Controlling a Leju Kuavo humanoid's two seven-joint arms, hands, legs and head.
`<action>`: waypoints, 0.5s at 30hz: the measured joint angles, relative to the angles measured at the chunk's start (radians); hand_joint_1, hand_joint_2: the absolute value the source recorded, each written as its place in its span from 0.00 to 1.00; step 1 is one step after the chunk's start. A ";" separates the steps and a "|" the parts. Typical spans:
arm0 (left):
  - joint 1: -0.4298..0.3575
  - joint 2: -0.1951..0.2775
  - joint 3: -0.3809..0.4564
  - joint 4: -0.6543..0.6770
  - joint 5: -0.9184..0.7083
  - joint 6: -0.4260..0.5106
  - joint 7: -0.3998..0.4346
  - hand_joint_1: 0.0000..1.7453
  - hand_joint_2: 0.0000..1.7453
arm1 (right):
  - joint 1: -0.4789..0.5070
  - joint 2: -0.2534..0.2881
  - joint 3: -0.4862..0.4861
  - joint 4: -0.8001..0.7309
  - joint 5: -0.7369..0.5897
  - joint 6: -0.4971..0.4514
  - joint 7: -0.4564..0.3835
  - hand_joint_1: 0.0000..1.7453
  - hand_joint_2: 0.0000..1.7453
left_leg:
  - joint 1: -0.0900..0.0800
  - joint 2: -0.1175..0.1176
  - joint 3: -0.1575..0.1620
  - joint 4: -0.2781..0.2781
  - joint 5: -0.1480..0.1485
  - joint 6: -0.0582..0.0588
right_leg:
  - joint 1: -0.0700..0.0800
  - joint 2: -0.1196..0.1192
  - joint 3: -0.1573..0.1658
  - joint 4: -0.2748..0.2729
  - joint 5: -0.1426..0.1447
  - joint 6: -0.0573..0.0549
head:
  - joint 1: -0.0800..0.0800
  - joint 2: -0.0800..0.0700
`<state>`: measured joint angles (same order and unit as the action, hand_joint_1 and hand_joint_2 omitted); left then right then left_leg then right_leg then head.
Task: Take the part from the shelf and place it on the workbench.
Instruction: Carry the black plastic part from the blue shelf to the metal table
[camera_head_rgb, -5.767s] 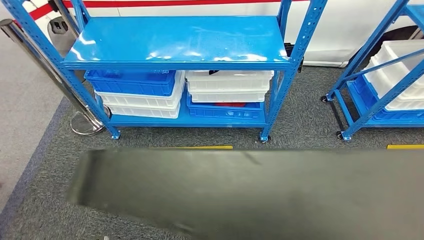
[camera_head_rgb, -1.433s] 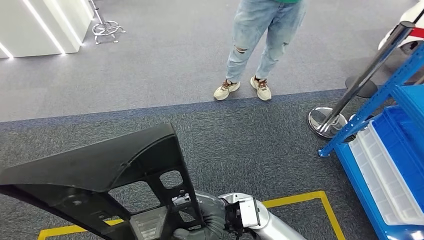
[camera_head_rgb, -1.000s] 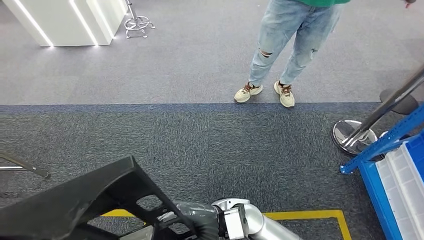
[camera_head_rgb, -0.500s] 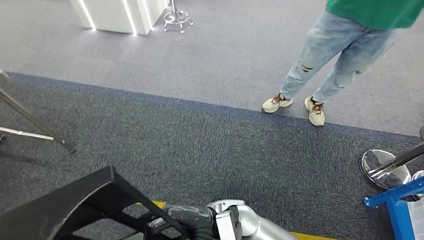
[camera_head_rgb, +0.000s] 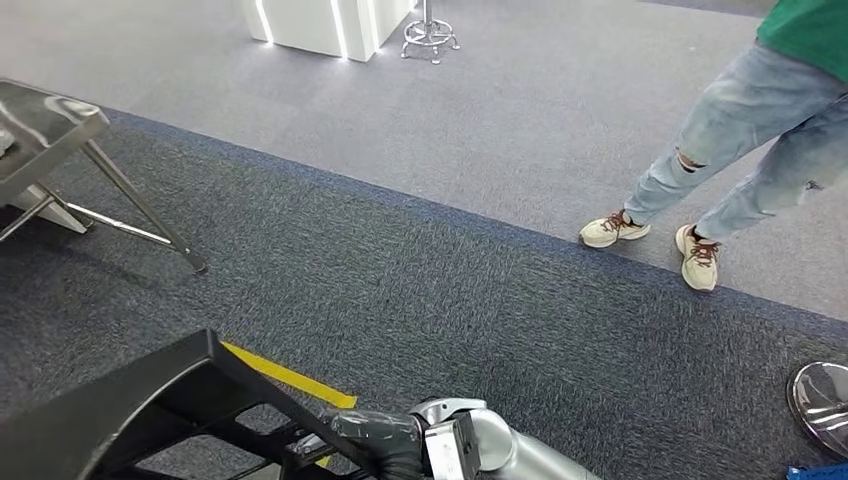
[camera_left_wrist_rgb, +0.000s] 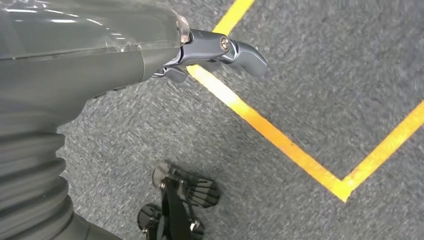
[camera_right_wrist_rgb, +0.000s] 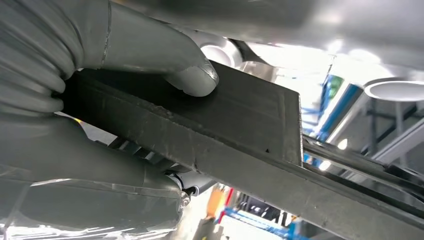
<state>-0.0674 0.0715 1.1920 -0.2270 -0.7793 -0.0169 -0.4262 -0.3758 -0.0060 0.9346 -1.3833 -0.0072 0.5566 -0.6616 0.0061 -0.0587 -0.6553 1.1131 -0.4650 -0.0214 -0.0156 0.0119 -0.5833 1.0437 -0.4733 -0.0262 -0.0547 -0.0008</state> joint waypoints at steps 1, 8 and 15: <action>-0.002 -0.001 0.000 0.000 -0.002 -0.003 -0.002 0.00 1.00 | 0.000 0.001 0.000 -0.001 0.002 0.001 0.001 0.98 1.00 | 0.000 0.025 -0.031 0.061 -0.027 -0.005 | 0.001 -0.013 0.003 -0.001 -0.003 -0.003 | -0.001 0.000; -0.005 -0.008 0.000 0.000 -0.009 -0.013 -0.011 0.00 1.00 | -0.001 0.001 0.004 -0.007 0.020 -0.012 0.011 0.98 1.00 | -0.001 0.105 0.001 -0.024 0.042 0.004 | 0.008 -0.101 0.027 -0.001 -0.027 0.005 | -0.001 0.000; -0.004 -0.009 0.003 0.000 -0.009 -0.019 -0.016 0.00 1.00 | -0.013 0.005 0.004 -0.012 0.025 -0.040 0.012 0.98 1.00 | -0.004 0.071 0.042 -0.102 0.057 0.047 | 0.008 -0.066 0.018 0.056 -0.078 0.037 | 0.002 0.000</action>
<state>-0.0710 0.0627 1.1948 -0.2274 -0.7884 -0.0355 -0.4424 -0.3888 -0.0014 0.9391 -1.3954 0.0178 0.5168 -0.6496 0.0026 0.0123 -0.6131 1.0109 -0.4083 0.0259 -0.0080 -0.0544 -0.5658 1.1001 -0.5515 0.0108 -0.0525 -0.0009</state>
